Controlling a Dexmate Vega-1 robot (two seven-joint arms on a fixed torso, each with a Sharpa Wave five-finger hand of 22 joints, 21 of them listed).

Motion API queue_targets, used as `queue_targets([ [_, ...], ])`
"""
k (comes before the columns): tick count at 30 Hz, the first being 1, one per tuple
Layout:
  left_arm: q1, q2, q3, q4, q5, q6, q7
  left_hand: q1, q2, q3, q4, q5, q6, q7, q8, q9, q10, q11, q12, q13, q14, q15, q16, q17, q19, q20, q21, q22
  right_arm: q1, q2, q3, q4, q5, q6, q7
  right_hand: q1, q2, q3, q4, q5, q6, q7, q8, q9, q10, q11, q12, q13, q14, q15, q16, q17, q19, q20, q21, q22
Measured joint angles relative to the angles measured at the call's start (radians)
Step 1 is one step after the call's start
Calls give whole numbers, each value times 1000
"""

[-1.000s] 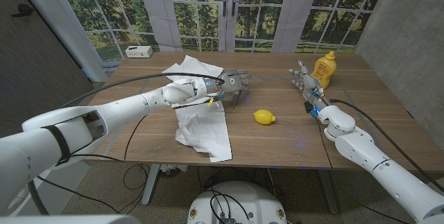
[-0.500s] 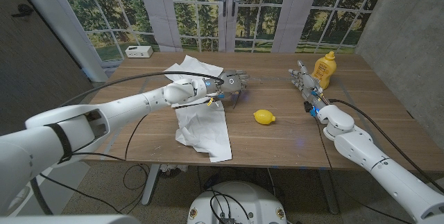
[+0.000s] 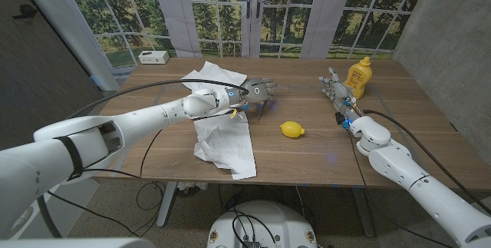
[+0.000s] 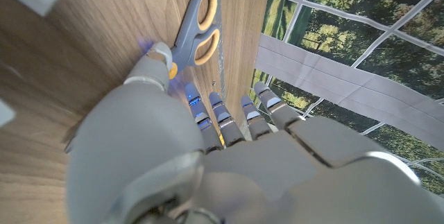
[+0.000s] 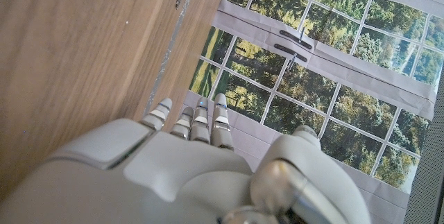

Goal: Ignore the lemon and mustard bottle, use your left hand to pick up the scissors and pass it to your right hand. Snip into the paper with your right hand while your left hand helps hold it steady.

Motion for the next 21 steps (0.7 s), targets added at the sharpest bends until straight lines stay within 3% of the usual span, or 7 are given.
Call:
queue_targets([
  [21,-9,-1,20,6,14,27,-22,-4,7,6,0,-25,8,0,5,0,0,0,0,0,0,0,0,0,9,-2,0,0,2,5,-1,13,2,6,7,0,0,0,0,0,2,2,0,0,0,0,0,0,-4,4,0,0,0,0,0,0],
])
